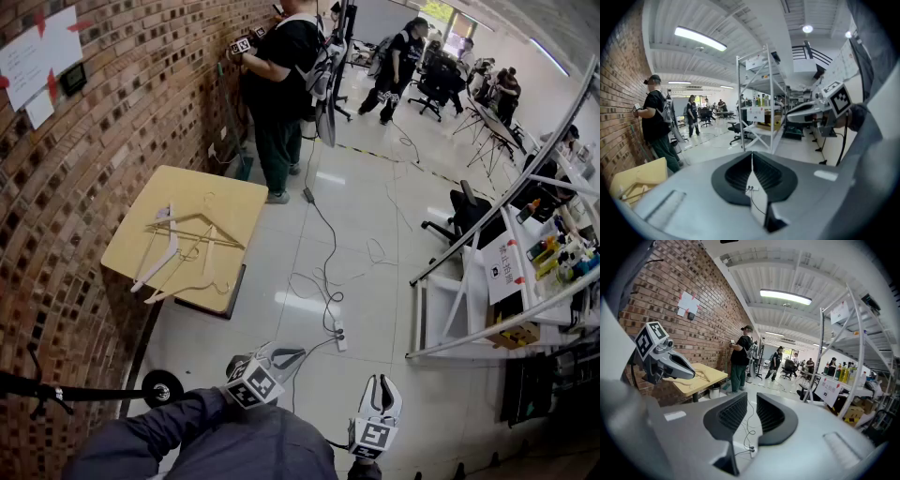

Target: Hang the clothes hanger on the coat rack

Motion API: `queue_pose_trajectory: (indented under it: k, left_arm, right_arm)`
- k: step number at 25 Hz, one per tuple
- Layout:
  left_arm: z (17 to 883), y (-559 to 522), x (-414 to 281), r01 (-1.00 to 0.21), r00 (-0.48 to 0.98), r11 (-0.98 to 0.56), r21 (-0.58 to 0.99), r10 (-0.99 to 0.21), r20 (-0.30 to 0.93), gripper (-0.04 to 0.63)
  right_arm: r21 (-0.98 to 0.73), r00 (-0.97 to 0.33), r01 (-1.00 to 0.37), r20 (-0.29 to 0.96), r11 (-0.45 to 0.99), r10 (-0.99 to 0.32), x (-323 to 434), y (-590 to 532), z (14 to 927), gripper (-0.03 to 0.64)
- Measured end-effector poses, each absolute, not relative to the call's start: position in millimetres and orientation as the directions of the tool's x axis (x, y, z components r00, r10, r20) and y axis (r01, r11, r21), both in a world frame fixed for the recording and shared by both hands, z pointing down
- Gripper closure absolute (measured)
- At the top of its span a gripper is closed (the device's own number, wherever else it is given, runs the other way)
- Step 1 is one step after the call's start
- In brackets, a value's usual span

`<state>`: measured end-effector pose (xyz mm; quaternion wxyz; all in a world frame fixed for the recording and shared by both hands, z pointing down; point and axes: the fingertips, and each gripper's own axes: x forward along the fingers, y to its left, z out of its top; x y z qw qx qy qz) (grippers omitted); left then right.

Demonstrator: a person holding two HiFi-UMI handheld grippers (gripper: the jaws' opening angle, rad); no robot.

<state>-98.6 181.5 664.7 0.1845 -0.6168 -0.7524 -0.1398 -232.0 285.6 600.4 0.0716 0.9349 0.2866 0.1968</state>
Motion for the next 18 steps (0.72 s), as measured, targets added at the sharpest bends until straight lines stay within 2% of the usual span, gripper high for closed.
queue_pose_trajectory:
  k: [5, 11, 18]
  left_arm:
    - [665, 170, -58, 0.993, -0.089, 0.114, -0.028, 0.885, 0.458, 0.589]
    - [663, 129, 19, 0.995, 0.101, -0.095, -0.038, 0.875, 0.474, 0.589]
    - [676, 87, 122, 0.96, 0.247, -0.28, -0.006, 0.836, 0.489, 0.589]
  right_arm:
    - [0.243, 0.802, 0.428, 0.342, -0.871, 0.489, -183, 288, 603, 0.549]
    - [0.239, 0.882, 0.208, 0.374, -0.949, 0.287, -84, 270, 611, 0.549]
    - [0.216, 0.904, -0.012, 0.42, -0.976, 0.081, 43, 230, 630, 0.549]
